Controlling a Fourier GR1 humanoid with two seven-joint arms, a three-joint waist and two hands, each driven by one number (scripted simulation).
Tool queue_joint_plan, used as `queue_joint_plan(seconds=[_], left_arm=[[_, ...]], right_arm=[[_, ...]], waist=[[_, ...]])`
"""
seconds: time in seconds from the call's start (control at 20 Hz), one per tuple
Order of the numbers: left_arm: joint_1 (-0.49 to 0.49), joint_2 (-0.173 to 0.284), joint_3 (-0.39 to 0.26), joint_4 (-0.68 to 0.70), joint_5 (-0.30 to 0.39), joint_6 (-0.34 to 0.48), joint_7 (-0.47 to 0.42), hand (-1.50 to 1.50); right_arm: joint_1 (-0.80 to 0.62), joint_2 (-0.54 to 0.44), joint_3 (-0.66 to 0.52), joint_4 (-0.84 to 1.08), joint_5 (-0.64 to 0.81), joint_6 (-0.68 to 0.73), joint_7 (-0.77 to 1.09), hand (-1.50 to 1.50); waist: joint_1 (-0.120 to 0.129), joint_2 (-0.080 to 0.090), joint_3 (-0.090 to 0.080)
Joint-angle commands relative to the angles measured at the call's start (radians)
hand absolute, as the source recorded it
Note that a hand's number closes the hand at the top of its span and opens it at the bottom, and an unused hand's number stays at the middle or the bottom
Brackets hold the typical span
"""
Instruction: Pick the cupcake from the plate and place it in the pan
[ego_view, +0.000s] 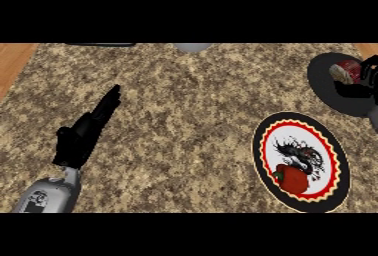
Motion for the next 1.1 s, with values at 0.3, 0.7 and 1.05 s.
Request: queue_joint_plan(seconds=[0.3,0.7,1.05], left_arm=[[-0.052,-0.006,0.011,0.029,-0.003,-0.013,-0.007,0.0],[-0.074,-0.025,-0.002,0.025,0.004,-0.022,0.013,0.0],[-0.033,-0.026,-0.014,0.017,-0.01,-0.019,0.002,0.0]], right_arm=[[-0.053,-0.085,-0.08,0.267,-0.024,0.052,0.056,1.5],[-0.084,-0.045,-0.103,0.287,-0.053,0.182,0.015,-1.5],[-0.085,-0.067,-0.296,0.212,-0.247,0.235,-0.162,-1.5]], waist=[[0.028,0.019,0.0],[0.05,0.028,0.007],[0.037,0.024,0.01]])
